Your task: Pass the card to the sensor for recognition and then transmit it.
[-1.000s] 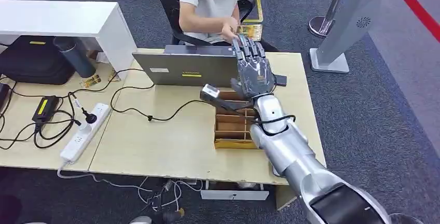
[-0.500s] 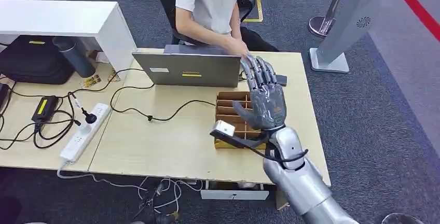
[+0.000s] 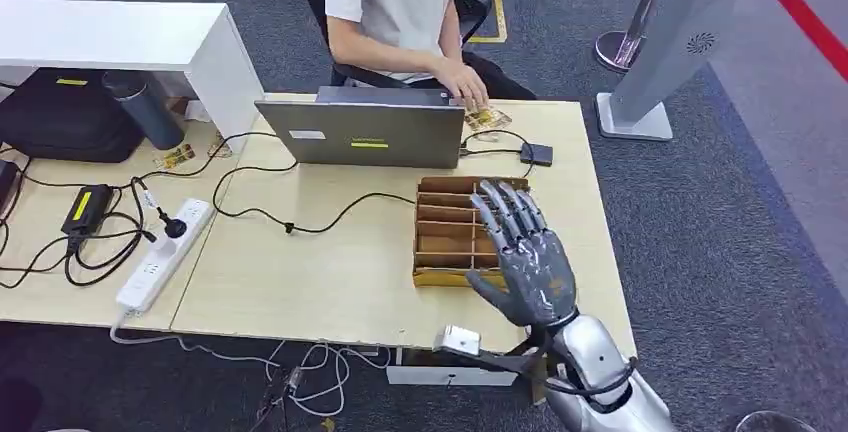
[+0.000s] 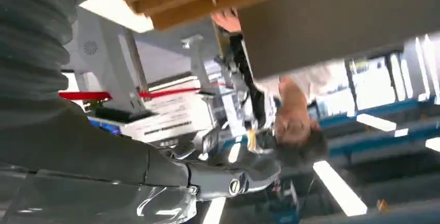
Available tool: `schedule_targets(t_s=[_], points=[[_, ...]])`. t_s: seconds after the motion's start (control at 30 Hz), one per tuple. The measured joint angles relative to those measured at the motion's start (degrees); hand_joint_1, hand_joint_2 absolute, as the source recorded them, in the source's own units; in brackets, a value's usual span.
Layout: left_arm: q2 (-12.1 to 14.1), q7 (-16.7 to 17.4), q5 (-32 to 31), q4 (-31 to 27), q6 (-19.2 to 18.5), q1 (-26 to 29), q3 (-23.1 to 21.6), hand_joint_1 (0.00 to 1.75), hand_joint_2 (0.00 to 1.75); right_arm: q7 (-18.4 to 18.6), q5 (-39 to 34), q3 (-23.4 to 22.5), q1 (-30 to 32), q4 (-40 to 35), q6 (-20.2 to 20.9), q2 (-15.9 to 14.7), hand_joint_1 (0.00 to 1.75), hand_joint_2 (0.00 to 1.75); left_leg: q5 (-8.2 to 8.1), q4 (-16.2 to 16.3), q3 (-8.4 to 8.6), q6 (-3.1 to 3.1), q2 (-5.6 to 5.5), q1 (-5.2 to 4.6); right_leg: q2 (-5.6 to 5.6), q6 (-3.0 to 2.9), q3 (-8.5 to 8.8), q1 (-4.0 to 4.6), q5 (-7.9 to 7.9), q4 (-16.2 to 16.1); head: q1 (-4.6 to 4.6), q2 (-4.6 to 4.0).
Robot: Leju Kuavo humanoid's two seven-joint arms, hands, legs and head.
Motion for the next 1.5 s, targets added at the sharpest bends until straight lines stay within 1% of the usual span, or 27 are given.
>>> schedule_targets(t_s=[0.2, 0.47, 0.57, 0.8, 0.93, 1.1, 1.27, 1.5], points=[[0.2, 0.8, 0.7, 0.0, -0.1, 0.0, 0.1, 0.0, 1.75, 1.5, 1.8, 2.6, -0.6, 4.2, 4.0, -1.0, 0.0, 1.75, 0.0, 0.0, 0.0, 0.0, 0.01, 0.01, 0.01, 0.0, 0.0, 0.0, 0.0, 0.0, 0.0, 0.0], [0.3, 1.2, 0.7, 0.0, 0.0, -0.1, 0.1, 0.0, 1.75, 3.2, 3.1, 5.2, -3.0, 11.1, 4.3, -0.8, 0.0, 1.75, 0.0, 0.0, 0.0, 0.0, 0.01, 0.01, 0.01, 0.0, 0.01, 0.0, 0.0, 0.0, 0.02, 0.0], [0.3, 1.4, 0.7, 0.0, 0.1, -0.2, 0.1, 0.0, 1.75, 4.0, 3.3, 5.8, -4.0, 14.2, 3.5, 0.2, 0.0, 1.75, 0.0, 0.0, 0.0, 0.0, 0.01, 0.01, 0.01, 0.0, 0.0, 0.0, 0.0, 0.0, 0.0, 0.0], [0.3, 1.8, 0.7, 0.0, 0.4, -0.3, 0.0, 0.0, 1.75, 7.5, 6.5, 6.6, -6.2, 22.0, -1.9, 2.3, 0.0, 1.75, 0.01, 0.0, 0.0, 0.0, 0.0, 0.01, 0.0, 0.0, 0.0, 0.0, 0.0, 0.0, 0.02, 0.0], [0.3, 2.0, 0.7, 0.0, 0.5, -0.3, 0.0, 0.0, 1.75, 8.7, 7.7, 6.2, -6.9, 26.6, -4.0, 2.8, 0.0, 1.75, 0.01, 0.0, 0.0, 0.0, 0.0, 0.01, 0.0, 0.0, 0.01, -0.01, 0.0, 0.0, 0.02, 0.0], [0.4, 2.1, 0.7, 0.0, 0.5, -0.3, -0.1, 0.0, 1.75, 8.9, 8.3, 5.0, -7.0, 29.4, -4.7, 2.8, 0.0, 1.75, 0.0, 0.0, 0.0, 0.0, 0.0, 0.0, 0.0, 0.0, 0.0, -0.01, 0.0, 0.0, 0.02, 0.0], [0.6, 2.5, 0.8, 0.0, 0.5, -0.3, -0.1, 0.0, 1.75, 9.1, 8.6, 3.9, -7.0, 30.4, -4.6, 2.8, 0.0, 1.75, 0.0, 0.0, 0.0, 0.0, 0.0, -0.01, 0.0, 0.0, 0.0, 0.0, 0.0, 0.0, 0.02, 0.0], [0.8, 2.5, 0.8, 0.0, 0.5, -0.3, -0.1, 0.0, 1.75, 9.1, 8.7, 3.5, -7.0, 31.1, -4.6, 2.8, 0.0, 1.75, 0.0, 0.0, 0.0, 0.0, 0.01, 0.0, 0.01, 0.0, 0.0, 0.0, 0.0, 0.0, 0.0, 0.0]])
